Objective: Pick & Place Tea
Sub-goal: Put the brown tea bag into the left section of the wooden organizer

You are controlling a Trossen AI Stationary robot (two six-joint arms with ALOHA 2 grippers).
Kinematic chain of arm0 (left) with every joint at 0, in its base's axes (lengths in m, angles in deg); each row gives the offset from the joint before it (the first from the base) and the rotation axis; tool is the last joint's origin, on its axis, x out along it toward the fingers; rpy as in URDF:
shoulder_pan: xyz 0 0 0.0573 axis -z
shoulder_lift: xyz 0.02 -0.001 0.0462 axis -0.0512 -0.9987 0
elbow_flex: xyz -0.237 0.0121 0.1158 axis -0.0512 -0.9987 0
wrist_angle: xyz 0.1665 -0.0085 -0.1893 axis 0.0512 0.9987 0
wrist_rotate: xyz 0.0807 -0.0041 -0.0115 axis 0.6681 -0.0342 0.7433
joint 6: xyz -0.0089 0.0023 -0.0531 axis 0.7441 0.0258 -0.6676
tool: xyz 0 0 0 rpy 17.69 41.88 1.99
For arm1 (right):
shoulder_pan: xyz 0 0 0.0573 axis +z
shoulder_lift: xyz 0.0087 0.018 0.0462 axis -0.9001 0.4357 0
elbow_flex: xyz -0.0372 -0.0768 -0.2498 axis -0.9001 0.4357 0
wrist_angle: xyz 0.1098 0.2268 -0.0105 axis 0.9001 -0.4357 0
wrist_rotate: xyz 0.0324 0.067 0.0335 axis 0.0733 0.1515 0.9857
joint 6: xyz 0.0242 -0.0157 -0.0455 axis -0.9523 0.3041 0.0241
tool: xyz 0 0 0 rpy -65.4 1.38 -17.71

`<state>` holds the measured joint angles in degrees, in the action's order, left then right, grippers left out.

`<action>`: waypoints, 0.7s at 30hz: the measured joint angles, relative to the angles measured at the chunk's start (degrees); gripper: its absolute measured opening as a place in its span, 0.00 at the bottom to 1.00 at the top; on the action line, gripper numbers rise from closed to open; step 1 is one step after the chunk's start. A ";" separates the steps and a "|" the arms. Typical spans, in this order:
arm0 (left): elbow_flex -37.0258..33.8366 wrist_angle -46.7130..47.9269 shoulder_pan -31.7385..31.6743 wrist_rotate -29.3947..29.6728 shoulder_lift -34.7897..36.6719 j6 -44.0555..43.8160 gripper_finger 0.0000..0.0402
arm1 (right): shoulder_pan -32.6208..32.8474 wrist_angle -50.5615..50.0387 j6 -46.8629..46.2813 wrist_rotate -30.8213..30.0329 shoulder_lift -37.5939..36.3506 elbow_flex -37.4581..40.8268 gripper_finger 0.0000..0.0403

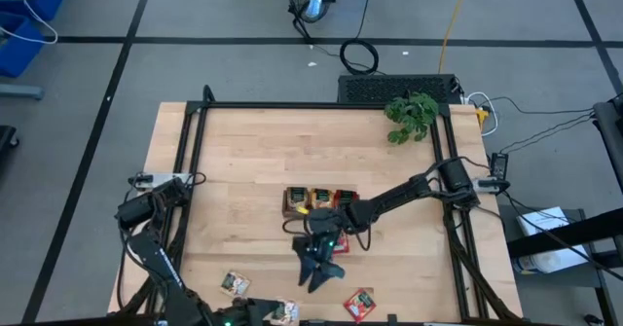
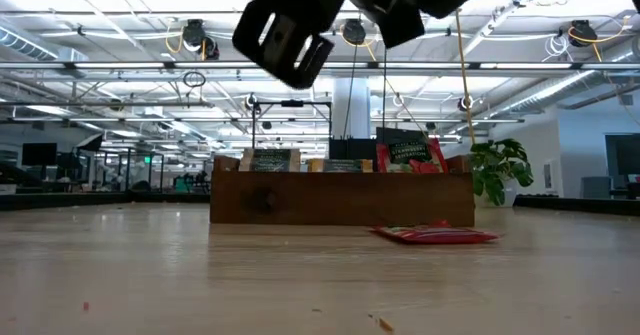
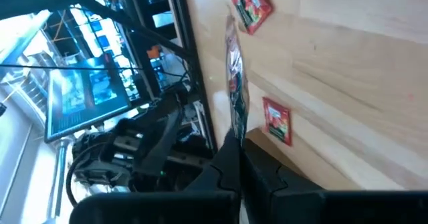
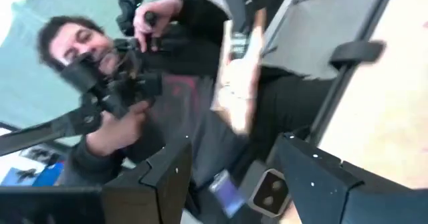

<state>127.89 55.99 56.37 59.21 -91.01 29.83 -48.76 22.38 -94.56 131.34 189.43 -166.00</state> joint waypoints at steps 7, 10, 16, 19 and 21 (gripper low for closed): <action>0.00 -1.19 -1.32 0.06 0.00 2.09 0.01 | -0.54 3.77 -0.86 6.93 -0.13 -0.07 0.54; 0.00 -1.36 -1.33 1.78 0.00 2.78 0.01 | -0.44 6.60 -2.70 7.61 -0.34 -0.08 0.53; 0.00 -1.05 -1.81 3.41 0.00 2.16 0.01 | -0.80 3.46 -2.43 7.61 -0.14 -0.04 0.53; 0.00 -1.08 -2.30 3.43 0.00 2.43 0.01 | -0.09 2.02 -1.53 7.63 -0.29 -0.07 0.52; 0.00 -1.06 -2.85 3.41 0.00 2.22 0.01 | 0.57 1.51 -0.92 7.47 -0.17 -0.07 0.51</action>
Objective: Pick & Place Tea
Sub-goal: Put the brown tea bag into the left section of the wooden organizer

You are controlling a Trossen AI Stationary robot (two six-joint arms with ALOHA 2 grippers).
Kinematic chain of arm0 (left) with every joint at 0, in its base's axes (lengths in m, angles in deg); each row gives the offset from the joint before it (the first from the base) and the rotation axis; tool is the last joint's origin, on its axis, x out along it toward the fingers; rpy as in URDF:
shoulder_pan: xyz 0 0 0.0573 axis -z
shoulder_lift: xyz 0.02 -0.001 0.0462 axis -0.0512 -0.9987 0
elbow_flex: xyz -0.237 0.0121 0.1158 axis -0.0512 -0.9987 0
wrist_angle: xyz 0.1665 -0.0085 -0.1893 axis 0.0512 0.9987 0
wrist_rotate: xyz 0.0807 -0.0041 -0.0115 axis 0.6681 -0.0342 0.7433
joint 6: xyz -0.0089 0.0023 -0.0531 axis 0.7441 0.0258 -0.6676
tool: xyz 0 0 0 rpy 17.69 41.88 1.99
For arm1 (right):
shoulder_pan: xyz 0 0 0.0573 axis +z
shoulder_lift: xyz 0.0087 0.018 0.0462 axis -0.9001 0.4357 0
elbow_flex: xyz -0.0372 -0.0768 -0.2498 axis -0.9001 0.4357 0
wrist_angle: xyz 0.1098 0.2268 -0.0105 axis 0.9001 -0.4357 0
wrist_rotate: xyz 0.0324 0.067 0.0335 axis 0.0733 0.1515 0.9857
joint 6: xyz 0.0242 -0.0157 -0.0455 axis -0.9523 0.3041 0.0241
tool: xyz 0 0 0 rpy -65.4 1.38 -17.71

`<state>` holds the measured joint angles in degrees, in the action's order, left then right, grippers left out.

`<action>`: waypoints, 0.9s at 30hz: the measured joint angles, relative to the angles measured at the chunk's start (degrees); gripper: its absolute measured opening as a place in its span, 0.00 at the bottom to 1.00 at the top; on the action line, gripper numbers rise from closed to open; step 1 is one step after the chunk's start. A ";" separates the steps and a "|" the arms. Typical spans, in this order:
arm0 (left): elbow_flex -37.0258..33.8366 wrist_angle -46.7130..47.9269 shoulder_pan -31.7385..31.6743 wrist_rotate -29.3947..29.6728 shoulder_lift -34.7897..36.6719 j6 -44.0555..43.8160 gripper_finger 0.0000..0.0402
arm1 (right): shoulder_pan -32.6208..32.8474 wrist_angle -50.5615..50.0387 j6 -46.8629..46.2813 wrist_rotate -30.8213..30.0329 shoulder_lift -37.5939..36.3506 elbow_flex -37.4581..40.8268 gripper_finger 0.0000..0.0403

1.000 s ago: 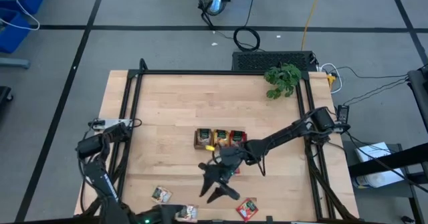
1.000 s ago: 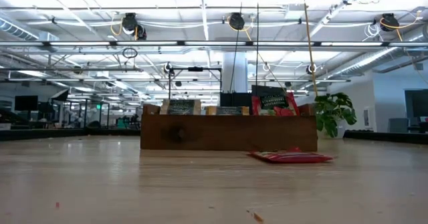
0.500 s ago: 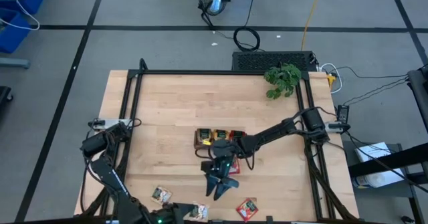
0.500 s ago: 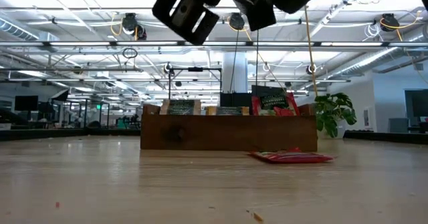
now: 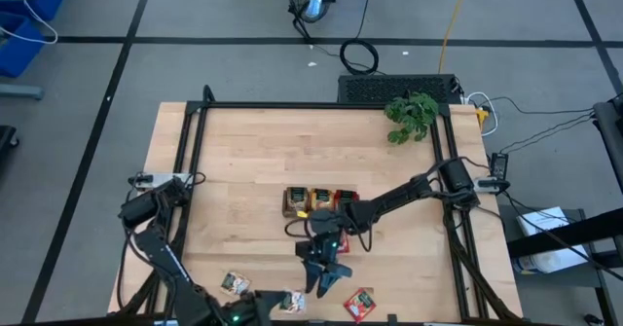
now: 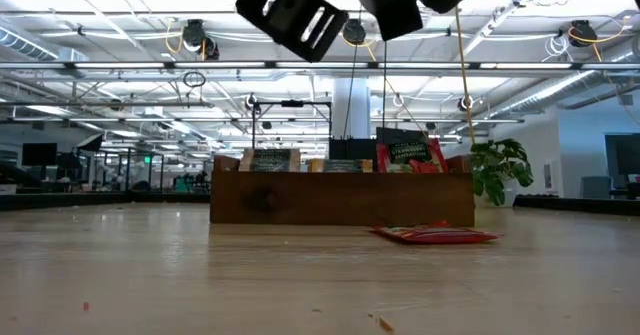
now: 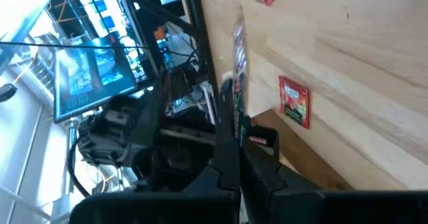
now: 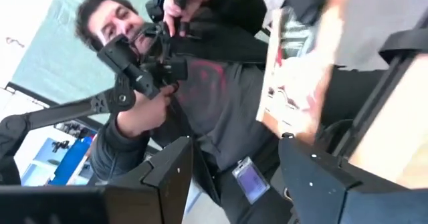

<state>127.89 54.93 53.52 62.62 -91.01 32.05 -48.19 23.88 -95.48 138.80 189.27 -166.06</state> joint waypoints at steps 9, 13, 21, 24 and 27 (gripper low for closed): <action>0.00 -0.50 -0.41 -0.97 0.00 -1.52 0.01 | 0.11 -0.33 6.76 -4.30 0.95 0.02 0.49; -0.01 -2.68 0.83 -1.77 0.00 -0.99 0.01 | -2.27 0.69 7.54 -4.49 0.74 0.02 0.50; -0.02 -2.70 1.59 -1.75 0.02 -0.64 0.01 | -3.17 3.43 4.42 -1.35 3.09 0.00 0.50; -0.02 -1.56 0.60 -1.77 0.02 -2.22 0.01 | -1.96 8.08 1.50 -1.27 4.94 0.00 0.50; -0.02 -0.20 -0.25 -1.79 0.02 -4.23 0.01 | -1.05 10.28 0.21 -1.28 6.50 -0.13 0.50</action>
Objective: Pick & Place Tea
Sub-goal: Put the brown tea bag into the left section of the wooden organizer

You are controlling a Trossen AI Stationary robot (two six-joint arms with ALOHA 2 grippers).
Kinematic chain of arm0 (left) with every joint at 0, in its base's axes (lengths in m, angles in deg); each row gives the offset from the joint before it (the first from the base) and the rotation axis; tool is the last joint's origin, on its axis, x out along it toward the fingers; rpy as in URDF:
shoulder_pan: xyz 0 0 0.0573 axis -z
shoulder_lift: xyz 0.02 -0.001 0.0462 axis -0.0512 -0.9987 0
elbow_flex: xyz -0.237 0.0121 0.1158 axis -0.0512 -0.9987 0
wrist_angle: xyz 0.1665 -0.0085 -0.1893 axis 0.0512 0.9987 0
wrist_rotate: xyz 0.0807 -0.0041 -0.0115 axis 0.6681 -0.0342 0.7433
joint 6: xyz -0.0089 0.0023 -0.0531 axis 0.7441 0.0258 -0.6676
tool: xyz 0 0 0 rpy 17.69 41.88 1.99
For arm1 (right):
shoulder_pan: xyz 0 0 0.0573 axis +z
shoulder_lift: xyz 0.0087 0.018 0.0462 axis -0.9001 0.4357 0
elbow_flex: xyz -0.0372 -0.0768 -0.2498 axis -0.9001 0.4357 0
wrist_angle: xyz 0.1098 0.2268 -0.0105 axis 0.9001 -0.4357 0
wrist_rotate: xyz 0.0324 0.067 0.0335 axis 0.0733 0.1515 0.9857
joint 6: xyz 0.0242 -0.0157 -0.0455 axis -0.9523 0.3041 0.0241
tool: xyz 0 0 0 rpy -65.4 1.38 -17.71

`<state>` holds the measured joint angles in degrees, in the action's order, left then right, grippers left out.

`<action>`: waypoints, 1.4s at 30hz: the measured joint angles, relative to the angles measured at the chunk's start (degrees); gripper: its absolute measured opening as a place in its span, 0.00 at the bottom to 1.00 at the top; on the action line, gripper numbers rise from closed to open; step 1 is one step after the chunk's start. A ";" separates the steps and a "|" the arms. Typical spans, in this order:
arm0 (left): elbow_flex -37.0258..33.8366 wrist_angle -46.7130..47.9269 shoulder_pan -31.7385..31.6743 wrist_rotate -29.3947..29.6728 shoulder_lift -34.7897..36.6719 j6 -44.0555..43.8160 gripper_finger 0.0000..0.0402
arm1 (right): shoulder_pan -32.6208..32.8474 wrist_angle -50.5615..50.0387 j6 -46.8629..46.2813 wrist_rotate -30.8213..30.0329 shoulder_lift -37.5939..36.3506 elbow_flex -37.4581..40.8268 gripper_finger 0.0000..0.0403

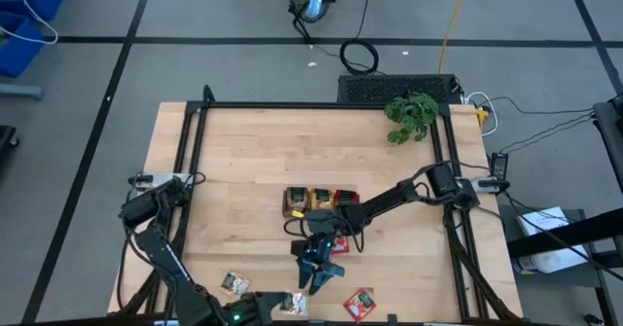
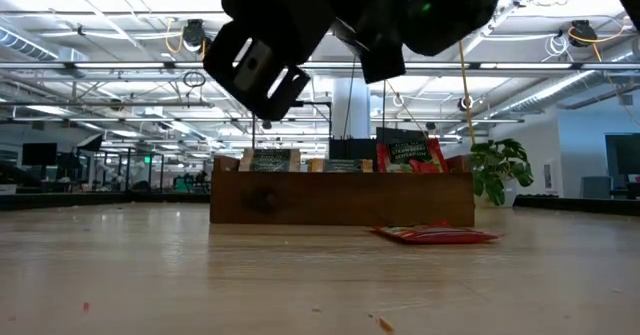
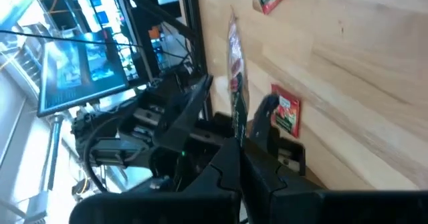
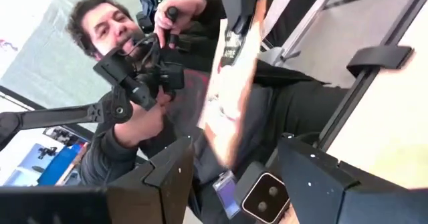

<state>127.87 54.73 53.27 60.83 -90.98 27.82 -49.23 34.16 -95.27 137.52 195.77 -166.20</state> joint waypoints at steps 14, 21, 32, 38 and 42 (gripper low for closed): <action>0.00 0.79 -4.15 -0.78 0.00 -0.59 0.01 | 2.73 0.89 3.34 -3.39 0.04 -0.11 0.33; 0.00 2.91 -4.11 -2.70 0.00 -2.65 0.01 | 2.43 1.12 5.74 -3.23 -0.12 -0.11 0.09; -0.02 4.12 -2.86 4.52 0.00 -12.90 0.03 | 1.60 1.13 13.22 -6.42 -0.65 -0.09 0.02; -0.04 11.46 1.72 10.07 0.43 -22.40 0.03 | 0.20 -3.08 19.91 -7.87 -4.14 1.08 0.02; -0.07 17.59 4.35 10.20 2.69 -34.23 0.03 | -1.64 -9.83 27.33 -13.36 -9.20 4.77 0.02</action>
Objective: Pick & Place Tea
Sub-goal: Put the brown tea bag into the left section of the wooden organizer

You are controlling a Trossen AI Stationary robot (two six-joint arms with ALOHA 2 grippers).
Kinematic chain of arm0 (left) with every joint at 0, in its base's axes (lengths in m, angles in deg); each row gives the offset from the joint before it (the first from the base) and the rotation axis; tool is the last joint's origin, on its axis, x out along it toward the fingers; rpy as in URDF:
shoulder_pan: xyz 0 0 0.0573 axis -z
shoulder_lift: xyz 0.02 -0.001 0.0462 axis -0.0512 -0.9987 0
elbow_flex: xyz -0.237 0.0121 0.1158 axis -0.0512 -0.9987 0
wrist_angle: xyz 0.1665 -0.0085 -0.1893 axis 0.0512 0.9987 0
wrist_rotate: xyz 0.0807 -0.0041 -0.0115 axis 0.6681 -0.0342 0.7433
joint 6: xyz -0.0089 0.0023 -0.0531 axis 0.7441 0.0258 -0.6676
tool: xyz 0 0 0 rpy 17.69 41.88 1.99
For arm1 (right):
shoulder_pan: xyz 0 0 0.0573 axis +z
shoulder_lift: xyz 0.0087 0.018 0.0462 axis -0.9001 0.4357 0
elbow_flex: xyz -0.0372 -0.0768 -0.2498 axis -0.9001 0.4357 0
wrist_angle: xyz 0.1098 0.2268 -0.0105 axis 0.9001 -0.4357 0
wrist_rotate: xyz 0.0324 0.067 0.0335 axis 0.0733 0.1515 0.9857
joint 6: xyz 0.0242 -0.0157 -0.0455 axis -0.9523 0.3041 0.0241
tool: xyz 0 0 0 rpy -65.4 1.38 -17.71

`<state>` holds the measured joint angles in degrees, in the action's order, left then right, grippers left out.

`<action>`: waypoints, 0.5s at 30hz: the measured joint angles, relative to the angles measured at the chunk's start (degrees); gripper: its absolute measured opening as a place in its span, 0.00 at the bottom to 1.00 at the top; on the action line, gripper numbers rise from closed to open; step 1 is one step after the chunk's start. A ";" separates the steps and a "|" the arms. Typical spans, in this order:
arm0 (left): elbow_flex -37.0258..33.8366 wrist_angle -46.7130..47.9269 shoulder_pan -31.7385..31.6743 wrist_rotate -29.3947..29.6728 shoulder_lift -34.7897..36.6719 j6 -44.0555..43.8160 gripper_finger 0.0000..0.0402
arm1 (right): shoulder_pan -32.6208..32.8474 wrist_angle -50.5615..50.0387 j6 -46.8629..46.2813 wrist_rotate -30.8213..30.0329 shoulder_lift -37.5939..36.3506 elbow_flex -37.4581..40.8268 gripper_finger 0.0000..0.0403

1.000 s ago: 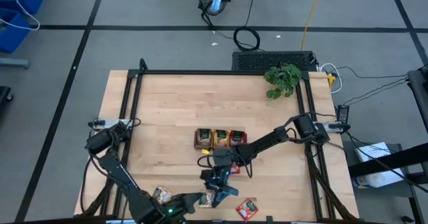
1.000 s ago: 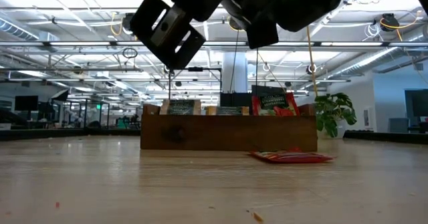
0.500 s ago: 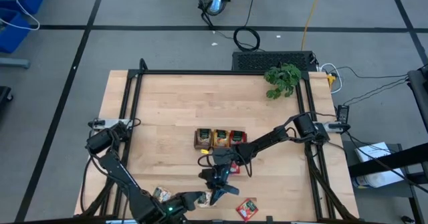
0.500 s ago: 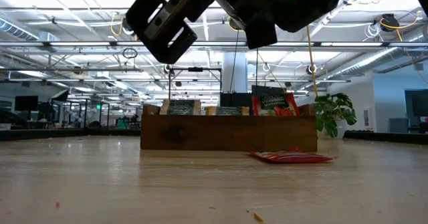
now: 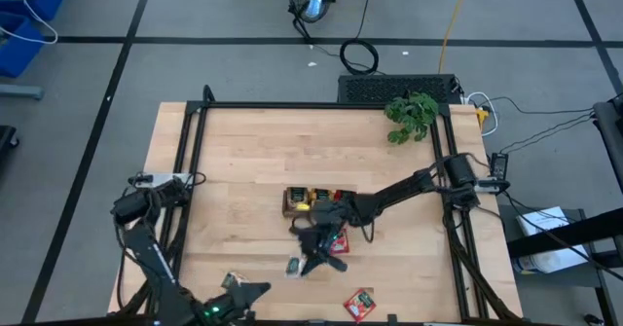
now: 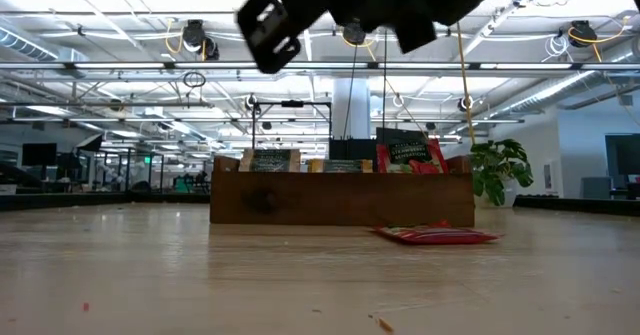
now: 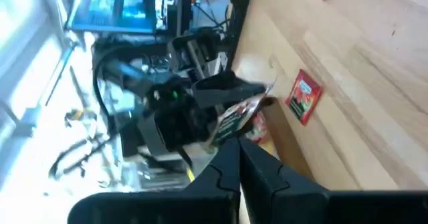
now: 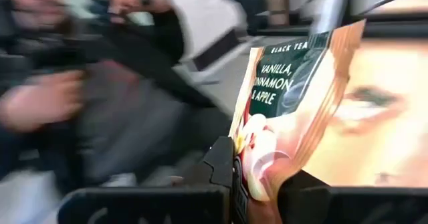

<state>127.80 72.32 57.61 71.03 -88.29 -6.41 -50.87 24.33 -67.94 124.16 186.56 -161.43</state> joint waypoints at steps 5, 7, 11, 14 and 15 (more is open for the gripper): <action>0.00 10.36 1.93 -1.48 3.54 -19.00 0.03 | -2.32 -0.59 7.51 -10.39 -7.90 8.99 0.02; 0.00 14.93 2.02 -3.08 5.18 -28.47 0.03 | -3.08 1.13 9.45 -15.62 -11.11 13.79 0.02; -1.34 22.43 0.74 0.03 8.13 -47.16 0.03 | -4.70 12.24 12.29 -24.00 -16.10 24.38 0.02; -6.12 22.47 -0.39 6.03 10.34 -55.53 0.03 | -6.24 22.89 11.84 -24.62 -17.77 31.68 0.02; -8.24 22.40 -1.06 8.36 11.14 -58.31 0.03 | -6.61 26.66 11.35 -24.62 -17.93 34.05 0.02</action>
<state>119.56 94.72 56.55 79.40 -77.15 -64.73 -57.49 50.99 -56.60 99.55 168.64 -127.38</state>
